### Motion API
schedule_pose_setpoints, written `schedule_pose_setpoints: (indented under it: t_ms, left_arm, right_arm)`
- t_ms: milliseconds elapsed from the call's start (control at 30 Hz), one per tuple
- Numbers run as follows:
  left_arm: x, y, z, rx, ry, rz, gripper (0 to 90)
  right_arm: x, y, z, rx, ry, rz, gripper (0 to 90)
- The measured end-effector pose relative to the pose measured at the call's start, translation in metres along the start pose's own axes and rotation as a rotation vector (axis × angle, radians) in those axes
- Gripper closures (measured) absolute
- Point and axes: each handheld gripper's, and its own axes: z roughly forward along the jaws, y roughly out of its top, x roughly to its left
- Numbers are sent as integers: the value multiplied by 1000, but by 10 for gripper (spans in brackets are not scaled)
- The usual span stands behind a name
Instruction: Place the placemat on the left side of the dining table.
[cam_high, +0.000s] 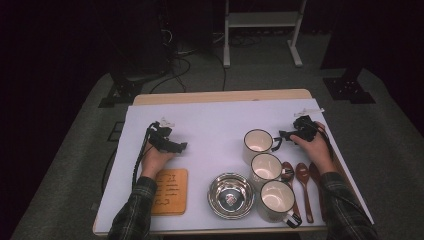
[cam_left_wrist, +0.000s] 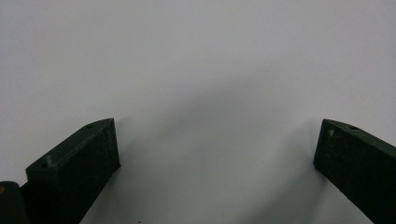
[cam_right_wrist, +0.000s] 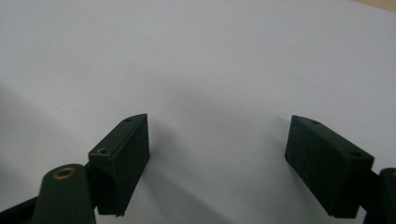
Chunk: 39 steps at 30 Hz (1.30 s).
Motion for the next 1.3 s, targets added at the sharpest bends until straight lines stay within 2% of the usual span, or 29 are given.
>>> schedule_pose_setpoints:
  t_ms: [267, 400, 467, 567, 600, 733, 833, 933, 1200, 1300]
  left_arm:
    - [0, 0, -1, 3, -2, -3, 0]
    - [1, 0, -4, 18, -6, -2, 0]
    - [3, 0, -8, 33, -3, -8, 38]
    - [3, -1, -10, 43, -9, -13, 47]
    - [4, -1, -13, 58, -13, -13, 47]
    - [4, -1, -17, 65, -33, -33, 61]
    - [3, 0, -19, 76, -35, -22, 65]
    - [3, -1, -23, 79, -49, -27, 119]
    - [4, -2, -32, 64, -60, -48, 133]
    - [3, -3, -36, 68, -60, -43, 133]
  right_arm:
    - [0, 0, 0, -1, 1, 0, 202]
    - [0, 0, 0, -1, 1, 0, 202]
    - [0, 0, 0, 0, -1, -3, 203]
    - [0, 0, 0, -2, -3, -4, 203]
    - [0, 0, 0, -2, -2, -4, 203]
    - [0, 0, 0, -2, -2, -5, 203]
    - [0, 0, 0, -2, -2, -5, 203]
    - [0, 0, 0, -1, -2, -4, 203]
    - [0, 0, 0, -3, -2, -4, 203]
    - [0, 0, 0, -3, -2, -2, 203]
